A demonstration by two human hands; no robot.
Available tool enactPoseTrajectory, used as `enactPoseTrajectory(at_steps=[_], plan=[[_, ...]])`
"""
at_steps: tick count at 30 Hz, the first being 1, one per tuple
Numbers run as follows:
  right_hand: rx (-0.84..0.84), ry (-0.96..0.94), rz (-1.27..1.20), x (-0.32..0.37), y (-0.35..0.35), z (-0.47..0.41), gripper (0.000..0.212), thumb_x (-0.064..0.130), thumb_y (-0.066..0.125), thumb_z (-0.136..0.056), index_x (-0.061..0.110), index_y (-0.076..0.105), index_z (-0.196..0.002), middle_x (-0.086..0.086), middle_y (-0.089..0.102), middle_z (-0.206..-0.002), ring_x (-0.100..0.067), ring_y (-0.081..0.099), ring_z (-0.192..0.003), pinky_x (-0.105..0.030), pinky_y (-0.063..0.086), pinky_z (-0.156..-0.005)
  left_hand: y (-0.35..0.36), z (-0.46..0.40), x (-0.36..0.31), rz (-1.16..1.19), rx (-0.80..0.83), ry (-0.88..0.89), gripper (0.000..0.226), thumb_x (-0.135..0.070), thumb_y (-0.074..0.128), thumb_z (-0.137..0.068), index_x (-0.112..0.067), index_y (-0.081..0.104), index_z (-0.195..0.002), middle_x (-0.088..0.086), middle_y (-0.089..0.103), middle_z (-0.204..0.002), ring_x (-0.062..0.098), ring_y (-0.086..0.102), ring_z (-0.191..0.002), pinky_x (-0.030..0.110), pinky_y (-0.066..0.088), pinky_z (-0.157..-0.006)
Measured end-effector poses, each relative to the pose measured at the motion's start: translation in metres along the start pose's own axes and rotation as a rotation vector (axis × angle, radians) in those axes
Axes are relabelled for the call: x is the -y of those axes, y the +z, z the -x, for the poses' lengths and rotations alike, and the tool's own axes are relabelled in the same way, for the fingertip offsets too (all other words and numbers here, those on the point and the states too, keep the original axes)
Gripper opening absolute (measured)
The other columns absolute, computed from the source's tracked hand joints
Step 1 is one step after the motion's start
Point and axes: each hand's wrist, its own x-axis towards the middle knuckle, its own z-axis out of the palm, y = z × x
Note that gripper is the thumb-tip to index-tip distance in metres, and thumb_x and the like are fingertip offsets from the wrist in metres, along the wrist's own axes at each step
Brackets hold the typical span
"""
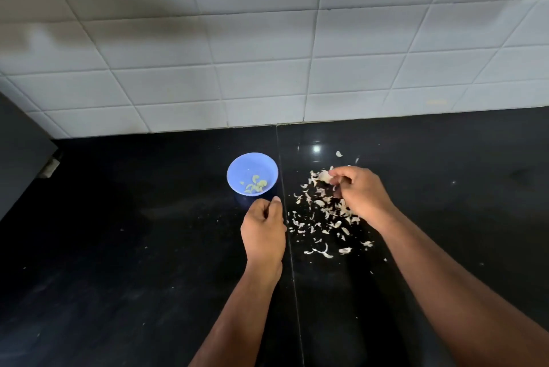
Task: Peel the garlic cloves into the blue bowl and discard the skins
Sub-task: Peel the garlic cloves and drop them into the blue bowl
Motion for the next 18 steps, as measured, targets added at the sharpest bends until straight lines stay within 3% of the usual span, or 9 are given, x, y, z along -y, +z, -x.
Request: enactPoseTrajectory(at_steps=[2, 5, 10, 14, 18], plan=[[-0.002, -0.011, 0.22, -0.022, -0.028, 0.0, 0.022, 0.014, 0.067, -0.098, 0.028, 0.077, -0.113, 0.013, 0.076, -0.109, -0.009, 0.072, -0.092, -0.034, 0.059, -0.087, 0.014, 0.006, -0.001, 0.006, 0.025, 0.041, 0.042, -0.034, 0.062, -0.105, -0.01, 0.049, -0.074, 0.007, 0.046, -0.066, 0.018, 0.037, -0.059, 0.028, 0.036, -0.049], [0.063, 0.053, 0.364, -0.043, -0.057, 0.002, 0.008, 0.029, 0.076, -0.093, 0.033, 0.075, -0.099, 0.015, 0.074, -0.099, -0.006, 0.068, -0.083, -0.032, 0.057, -0.08, 0.033, 0.013, 0.0, 0.037, 0.046, 0.053, 0.046, -0.039, 0.063, -0.105, -0.011, 0.044, -0.073, 0.008, 0.042, -0.068, 0.023, 0.033, -0.064, 0.027, 0.032, -0.049], [0.305, 0.059, 0.297, -0.068, -0.067, 0.01, 0.024, 0.041, 0.084, -0.086, 0.042, 0.07, -0.105, 0.013, 0.072, -0.09, -0.005, 0.067, -0.073, -0.025, 0.05, -0.068, 0.067, 0.019, 0.009, 0.001, 0.072, 0.021, 0.036, -0.037, 0.06, -0.107, -0.009, 0.058, -0.085, -0.001, 0.06, -0.071, 0.01, 0.052, -0.062, 0.017, 0.044, -0.053], [0.198, -0.033, 0.32, -0.087, -0.055, 0.009, 0.013, 0.043, 0.079, -0.089, 0.036, 0.069, -0.094, 0.013, 0.069, -0.084, -0.005, 0.064, -0.071, -0.036, 0.055, -0.071, 0.087, 0.023, 0.023, -0.101, 0.163, -0.002, 0.007, -0.031, 0.062, -0.105, -0.027, 0.067, -0.102, -0.005, 0.072, -0.084, 0.009, 0.061, -0.066, 0.024, 0.045, -0.057], [0.195, -0.057, 0.258, -0.096, -0.057, 0.003, 0.022, 0.046, 0.077, -0.09, 0.032, 0.061, -0.085, 0.006, 0.067, -0.073, -0.009, 0.06, -0.06, -0.032, 0.045, -0.058, 0.107, 0.031, 0.031, -0.171, 0.232, 0.016, 0.01, -0.026, 0.063, -0.104, -0.031, 0.069, -0.112, -0.002, 0.074, -0.089, 0.007, 0.062, -0.063, 0.027, 0.046, -0.056]])
